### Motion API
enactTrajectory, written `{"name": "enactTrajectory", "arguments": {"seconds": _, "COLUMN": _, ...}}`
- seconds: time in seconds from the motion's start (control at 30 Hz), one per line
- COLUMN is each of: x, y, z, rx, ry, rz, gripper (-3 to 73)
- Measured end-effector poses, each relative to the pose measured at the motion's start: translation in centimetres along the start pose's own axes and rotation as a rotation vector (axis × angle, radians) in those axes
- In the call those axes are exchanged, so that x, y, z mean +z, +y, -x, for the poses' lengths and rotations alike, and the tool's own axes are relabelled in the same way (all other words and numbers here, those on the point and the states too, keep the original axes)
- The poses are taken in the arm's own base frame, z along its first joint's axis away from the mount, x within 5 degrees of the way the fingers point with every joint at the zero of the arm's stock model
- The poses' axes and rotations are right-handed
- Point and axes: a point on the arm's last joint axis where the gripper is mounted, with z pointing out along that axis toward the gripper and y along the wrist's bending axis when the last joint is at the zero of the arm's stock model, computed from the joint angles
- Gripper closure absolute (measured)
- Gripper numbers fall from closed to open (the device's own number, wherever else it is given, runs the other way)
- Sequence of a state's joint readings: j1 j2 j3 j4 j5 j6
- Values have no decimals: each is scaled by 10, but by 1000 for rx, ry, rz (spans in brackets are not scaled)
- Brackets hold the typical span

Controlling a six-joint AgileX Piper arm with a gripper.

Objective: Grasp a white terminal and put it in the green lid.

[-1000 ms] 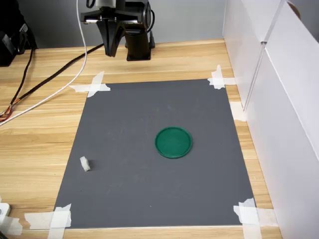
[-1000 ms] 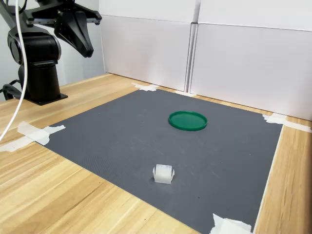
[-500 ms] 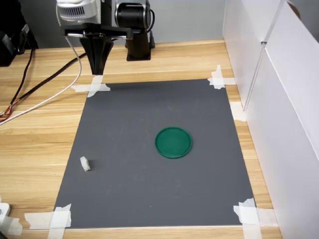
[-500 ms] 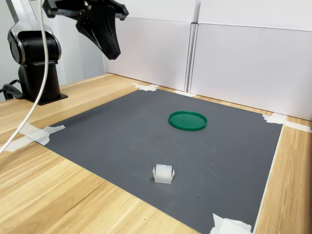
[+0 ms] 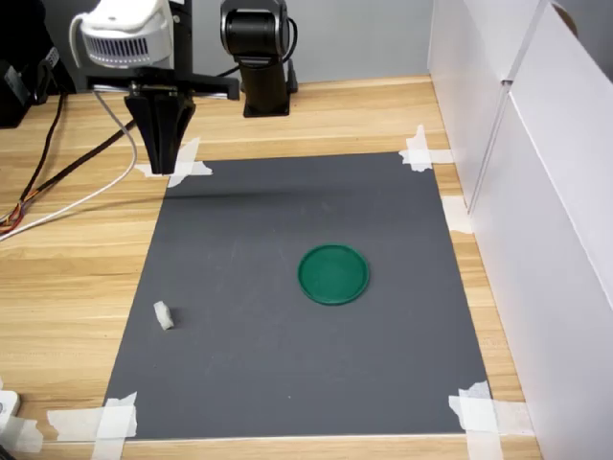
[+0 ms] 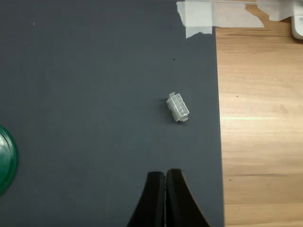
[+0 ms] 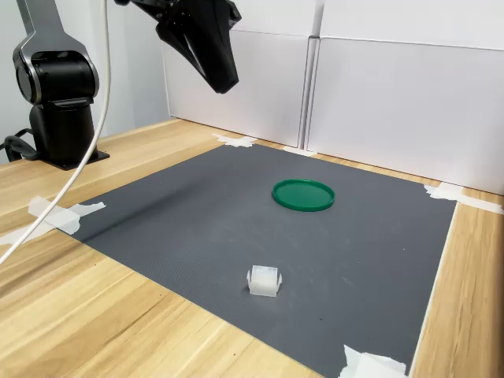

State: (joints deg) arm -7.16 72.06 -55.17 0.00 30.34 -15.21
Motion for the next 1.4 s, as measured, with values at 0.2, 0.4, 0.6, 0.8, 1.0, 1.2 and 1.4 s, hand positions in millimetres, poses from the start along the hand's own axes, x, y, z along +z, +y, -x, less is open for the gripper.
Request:
{"name": "enactTrajectory", "arguments": {"seconds": 0.2, "x": 10, "y": -2, "z": 10, "rx": -137, "ry": 102, "rz": 47, "gripper": 716}}
{"name": "enactTrajectory", "arguments": {"seconds": 0.4, "x": 24, "y": -4, "z": 20, "rx": -221, "ry": 226, "rz": 109, "gripper": 687}}
{"name": "enactTrajectory", "arguments": {"seconds": 0.6, "x": 36, "y": -5, "z": 24, "rx": -230, "ry": 261, "rz": 125, "gripper": 491}}
{"name": "enactTrajectory", "arguments": {"seconds": 0.8, "x": 42, "y": -5, "z": 28, "rx": -218, "ry": 239, "rz": 126, "gripper": 222}}
{"name": "enactTrajectory", "arguments": {"seconds": 1.0, "x": 56, "y": -8, "z": 23, "rx": -270, "ry": 292, "rz": 106, "gripper": 124}}
{"name": "enactTrajectory", "arguments": {"seconds": 1.2, "x": 66, "y": -13, "z": 30, "rx": -340, "ry": 313, "rz": 93, "gripper": 119}}
{"name": "enactTrajectory", "arguments": {"seconds": 1.4, "x": 77, "y": -19, "z": 45, "rx": -402, "ry": 333, "rz": 114, "gripper": 123}}
